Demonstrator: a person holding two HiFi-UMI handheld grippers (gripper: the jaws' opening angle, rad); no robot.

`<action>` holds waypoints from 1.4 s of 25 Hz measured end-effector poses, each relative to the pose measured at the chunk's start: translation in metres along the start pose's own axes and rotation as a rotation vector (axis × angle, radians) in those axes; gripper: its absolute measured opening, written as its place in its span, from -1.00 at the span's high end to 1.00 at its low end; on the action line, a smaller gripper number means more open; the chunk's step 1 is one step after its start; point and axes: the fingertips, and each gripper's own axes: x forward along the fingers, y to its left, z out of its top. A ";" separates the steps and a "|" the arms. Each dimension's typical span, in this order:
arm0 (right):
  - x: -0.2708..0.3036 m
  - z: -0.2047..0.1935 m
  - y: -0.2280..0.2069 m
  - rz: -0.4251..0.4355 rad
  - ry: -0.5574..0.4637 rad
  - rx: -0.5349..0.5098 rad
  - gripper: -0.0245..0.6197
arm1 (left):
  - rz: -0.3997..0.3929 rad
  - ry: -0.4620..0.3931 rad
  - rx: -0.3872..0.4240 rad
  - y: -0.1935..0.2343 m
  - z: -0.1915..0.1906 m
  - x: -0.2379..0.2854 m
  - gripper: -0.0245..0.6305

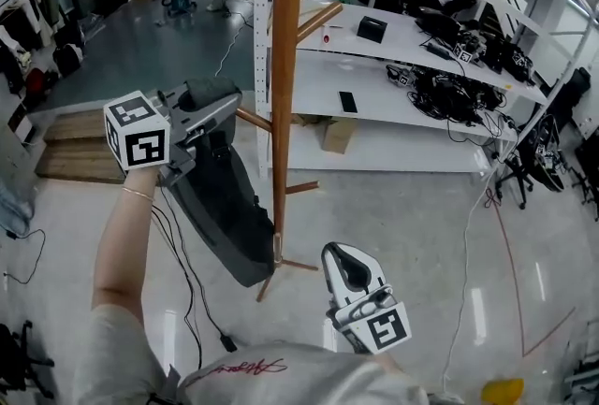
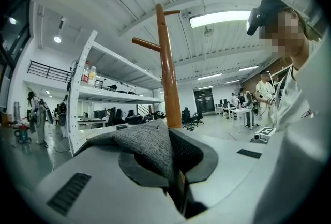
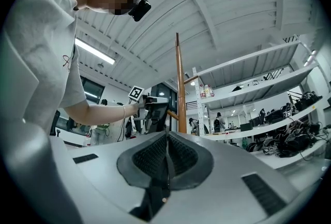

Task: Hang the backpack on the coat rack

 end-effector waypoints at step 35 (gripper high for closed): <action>-0.016 -0.008 0.005 -0.023 0.014 0.025 0.85 | -0.264 0.100 -0.107 -0.058 -0.052 0.047 0.80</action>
